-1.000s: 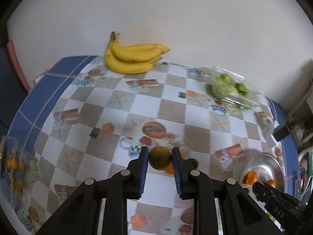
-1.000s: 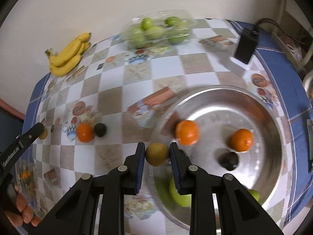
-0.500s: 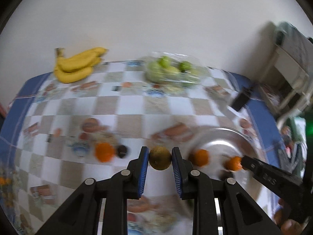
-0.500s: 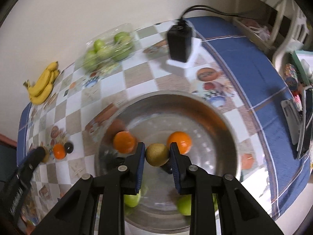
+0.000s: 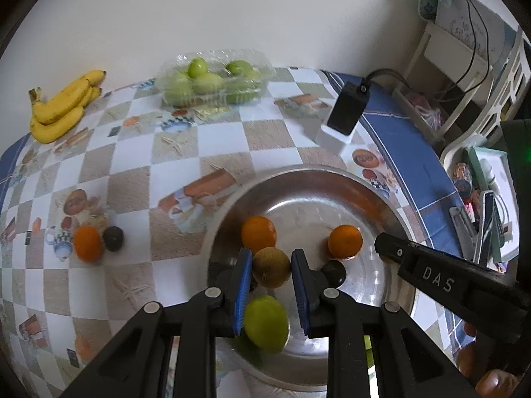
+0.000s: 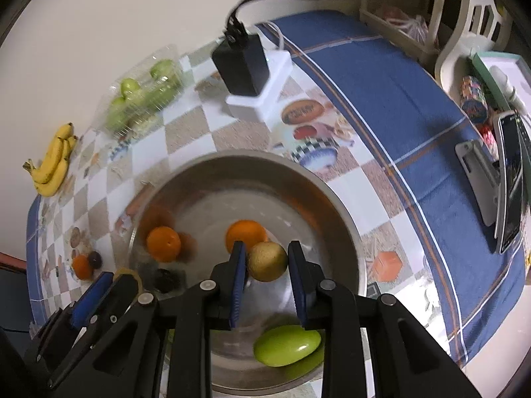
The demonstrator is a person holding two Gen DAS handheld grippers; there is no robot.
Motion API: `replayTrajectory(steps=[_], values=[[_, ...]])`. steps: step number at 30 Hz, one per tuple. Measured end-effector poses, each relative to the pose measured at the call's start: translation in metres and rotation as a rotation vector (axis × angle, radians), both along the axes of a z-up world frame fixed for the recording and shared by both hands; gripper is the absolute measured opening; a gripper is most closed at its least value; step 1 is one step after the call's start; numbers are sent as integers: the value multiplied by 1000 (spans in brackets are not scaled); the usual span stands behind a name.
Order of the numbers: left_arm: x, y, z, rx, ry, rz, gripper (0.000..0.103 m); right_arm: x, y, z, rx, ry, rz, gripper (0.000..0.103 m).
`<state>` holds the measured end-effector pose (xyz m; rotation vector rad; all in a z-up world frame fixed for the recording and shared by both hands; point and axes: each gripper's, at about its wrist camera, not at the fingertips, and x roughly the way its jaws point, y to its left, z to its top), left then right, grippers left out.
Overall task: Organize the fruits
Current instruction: 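Carry both small yellow fruits over the steel bowl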
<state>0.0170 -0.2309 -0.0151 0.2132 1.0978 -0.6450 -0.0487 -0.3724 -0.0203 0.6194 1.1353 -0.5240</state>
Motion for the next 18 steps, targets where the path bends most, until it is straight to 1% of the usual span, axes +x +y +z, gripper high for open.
replayTrajectory(steps=[8, 15, 18], values=[[-3, -15, -22, 47, 26, -23, 26, 0, 4, -16, 25, 54, 27, 27], [-3, -19, -37, 81, 52, -17, 26, 2, 6, -25, 38, 83, 42, 27], [-4, -20, -40, 96, 48, -15, 26, 3, 6, -26, 40, 88, 43, 27]])
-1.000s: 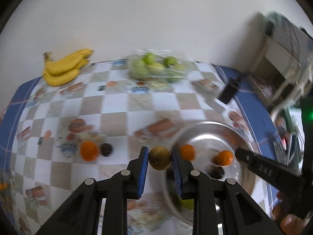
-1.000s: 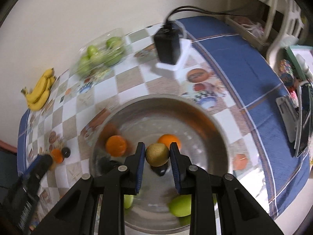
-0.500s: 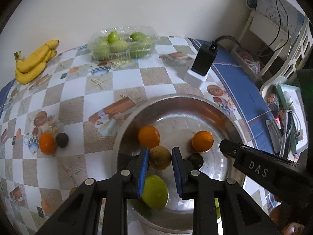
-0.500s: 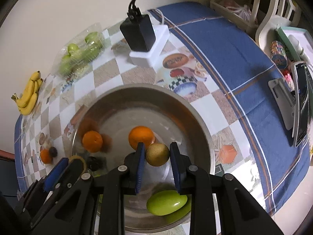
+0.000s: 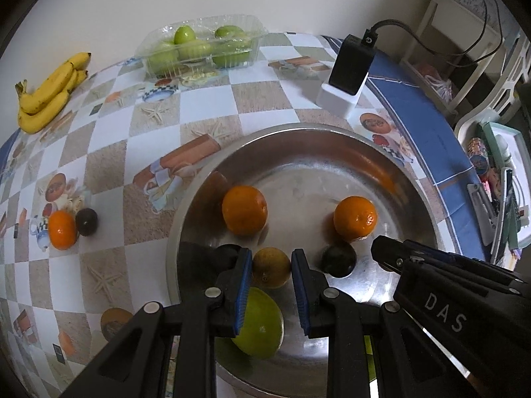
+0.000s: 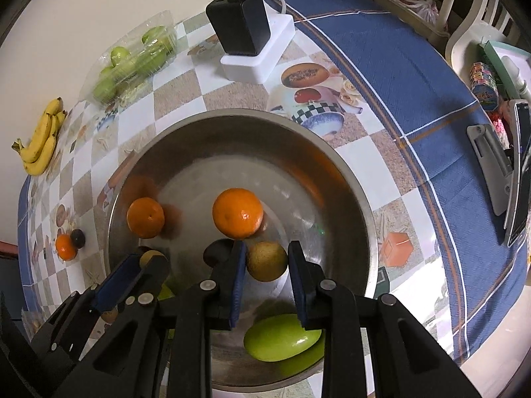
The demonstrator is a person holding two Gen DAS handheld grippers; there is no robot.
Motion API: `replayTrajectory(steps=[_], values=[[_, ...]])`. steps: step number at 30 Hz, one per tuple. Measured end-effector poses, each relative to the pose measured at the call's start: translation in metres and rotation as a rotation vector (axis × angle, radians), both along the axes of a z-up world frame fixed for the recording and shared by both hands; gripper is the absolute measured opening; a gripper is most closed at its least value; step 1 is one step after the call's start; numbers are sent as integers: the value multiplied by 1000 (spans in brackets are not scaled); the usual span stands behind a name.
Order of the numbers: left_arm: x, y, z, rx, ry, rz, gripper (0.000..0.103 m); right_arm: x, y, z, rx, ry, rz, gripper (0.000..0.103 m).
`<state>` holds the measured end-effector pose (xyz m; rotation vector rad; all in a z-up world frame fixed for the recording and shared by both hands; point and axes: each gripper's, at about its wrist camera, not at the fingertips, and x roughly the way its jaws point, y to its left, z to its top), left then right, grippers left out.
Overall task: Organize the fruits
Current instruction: 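Carry both small yellow fruits over the steel bowl, then open both tools to drop the small yellow fruits into the bowl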
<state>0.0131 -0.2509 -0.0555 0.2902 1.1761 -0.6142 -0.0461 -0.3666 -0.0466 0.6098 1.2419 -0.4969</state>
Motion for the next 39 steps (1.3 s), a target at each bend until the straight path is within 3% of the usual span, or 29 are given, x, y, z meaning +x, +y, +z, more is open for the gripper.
replayTrajectory(steps=[7, 12, 24, 34, 35, 39], values=[[-2, -4, -4, 14, 10, -8, 27, 3, 2, -4, 12, 8, 15, 27], [-1, -4, -4, 15, 13, -6, 27, 4, 2, -4, 15, 8, 16, 39], [9, 13, 24, -49, 2, 50, 28, 0, 1, 23, -29, -63, 1, 39], [25, 41, 34, -54, -15, 148, 28, 1, 4, 29, -44, -75, 10, 39], [27, 43, 33, -44, -18, 159, 30, 2, 5, 28, -44, -71, 13, 39], [36, 54, 29, -28, -13, 205, 56, 4, 7, 23, -46, -59, 19, 42]])
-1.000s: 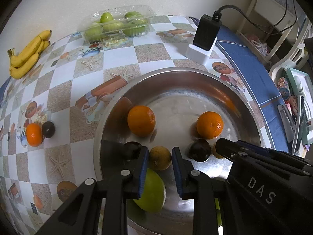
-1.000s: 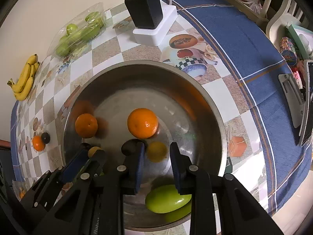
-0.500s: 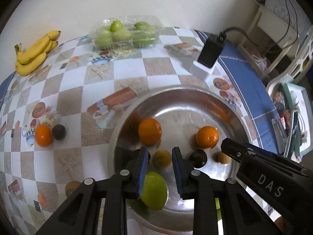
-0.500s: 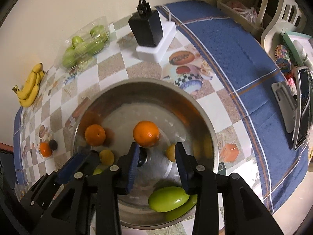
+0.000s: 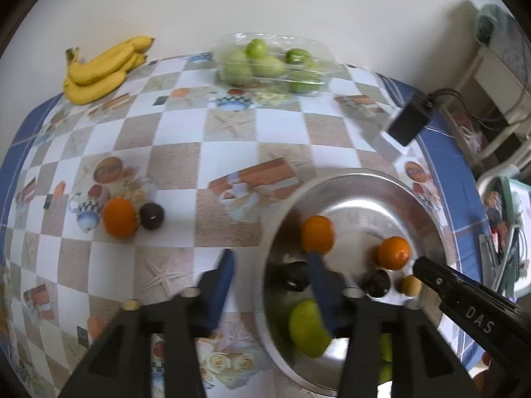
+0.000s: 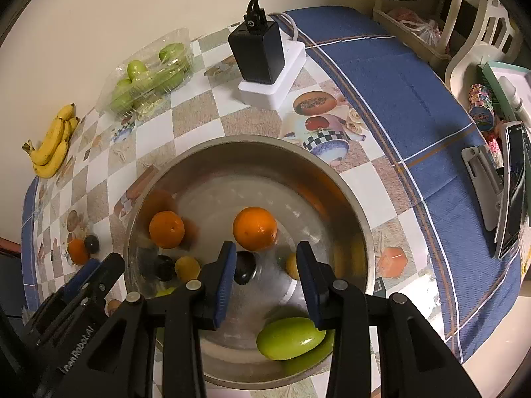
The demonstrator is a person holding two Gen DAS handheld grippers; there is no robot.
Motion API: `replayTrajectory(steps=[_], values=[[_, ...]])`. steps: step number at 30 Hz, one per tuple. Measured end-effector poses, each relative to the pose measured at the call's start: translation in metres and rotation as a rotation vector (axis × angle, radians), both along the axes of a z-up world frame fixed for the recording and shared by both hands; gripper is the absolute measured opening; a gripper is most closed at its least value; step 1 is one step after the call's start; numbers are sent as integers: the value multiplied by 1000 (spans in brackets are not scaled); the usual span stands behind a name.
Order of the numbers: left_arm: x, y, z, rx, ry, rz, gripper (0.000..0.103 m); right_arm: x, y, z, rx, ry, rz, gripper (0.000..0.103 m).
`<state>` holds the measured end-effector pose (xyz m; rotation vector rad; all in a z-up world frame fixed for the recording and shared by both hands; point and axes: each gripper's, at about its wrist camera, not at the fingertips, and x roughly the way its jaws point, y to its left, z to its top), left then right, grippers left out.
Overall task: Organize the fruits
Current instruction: 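Open both tools to drop the small yellow fruits into the bowl, then move both open tools back to the remaining orange and dark plum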
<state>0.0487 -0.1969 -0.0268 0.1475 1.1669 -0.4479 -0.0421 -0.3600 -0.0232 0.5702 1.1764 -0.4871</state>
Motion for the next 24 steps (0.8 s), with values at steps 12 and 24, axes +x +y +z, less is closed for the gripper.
replayTrajectory(steps=[12, 24], values=[[19, 31, -15, 42, 22, 149, 89, 10, 6, -15, 9, 9, 19, 71], [23, 41, -20, 89, -15, 193, 103, 15, 11, -21, -1, 10, 34, 90]])
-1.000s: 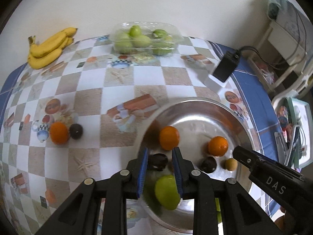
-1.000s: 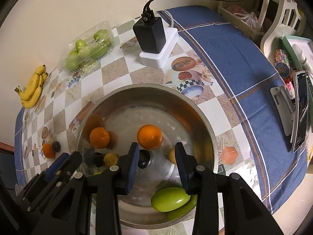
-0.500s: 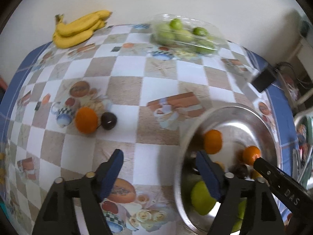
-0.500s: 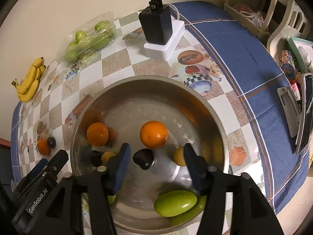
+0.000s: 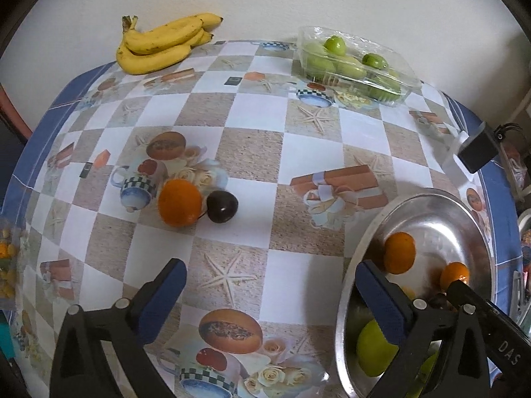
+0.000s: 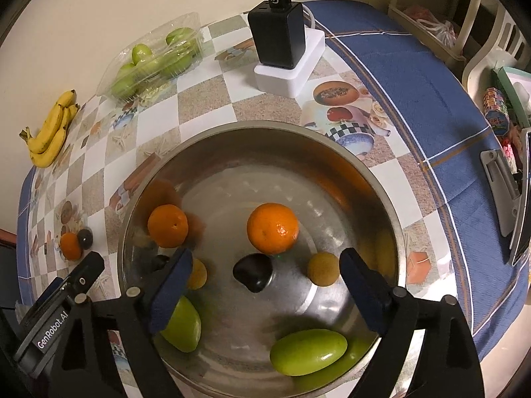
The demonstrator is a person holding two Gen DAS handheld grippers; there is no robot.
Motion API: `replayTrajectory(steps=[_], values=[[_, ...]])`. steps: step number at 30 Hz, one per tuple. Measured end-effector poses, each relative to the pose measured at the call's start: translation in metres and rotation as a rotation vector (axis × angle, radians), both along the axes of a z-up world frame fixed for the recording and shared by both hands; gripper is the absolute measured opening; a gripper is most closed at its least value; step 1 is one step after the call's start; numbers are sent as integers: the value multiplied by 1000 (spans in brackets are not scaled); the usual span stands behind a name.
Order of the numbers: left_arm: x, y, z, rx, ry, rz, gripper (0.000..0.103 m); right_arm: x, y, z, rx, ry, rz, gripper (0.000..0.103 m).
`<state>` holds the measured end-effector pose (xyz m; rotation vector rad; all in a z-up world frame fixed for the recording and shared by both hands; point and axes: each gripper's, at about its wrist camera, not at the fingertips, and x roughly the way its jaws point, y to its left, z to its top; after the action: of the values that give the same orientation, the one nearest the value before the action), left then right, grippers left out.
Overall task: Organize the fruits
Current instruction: 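Move both open tools back to the remaining orange and dark plum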
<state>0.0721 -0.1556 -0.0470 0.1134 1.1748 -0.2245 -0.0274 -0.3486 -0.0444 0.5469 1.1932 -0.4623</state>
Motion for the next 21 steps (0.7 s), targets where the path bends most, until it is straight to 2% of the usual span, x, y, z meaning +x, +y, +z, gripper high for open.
replayTrajectory(steps=[2, 5, 16, 21], values=[[0, 1, 0, 5, -5, 2, 103, 0, 1, 0, 1, -1, 2, 92], [1, 3, 0, 5, -11, 10, 103, 1, 1, -1, -8, 0, 3, 102], [6, 13, 4, -18, -26, 35, 103, 0, 1, 2, -30, -13, -2, 102], [12, 24, 11, 12, -70, 41, 103, 3, 4, 7, -21, -48, 5, 102]])
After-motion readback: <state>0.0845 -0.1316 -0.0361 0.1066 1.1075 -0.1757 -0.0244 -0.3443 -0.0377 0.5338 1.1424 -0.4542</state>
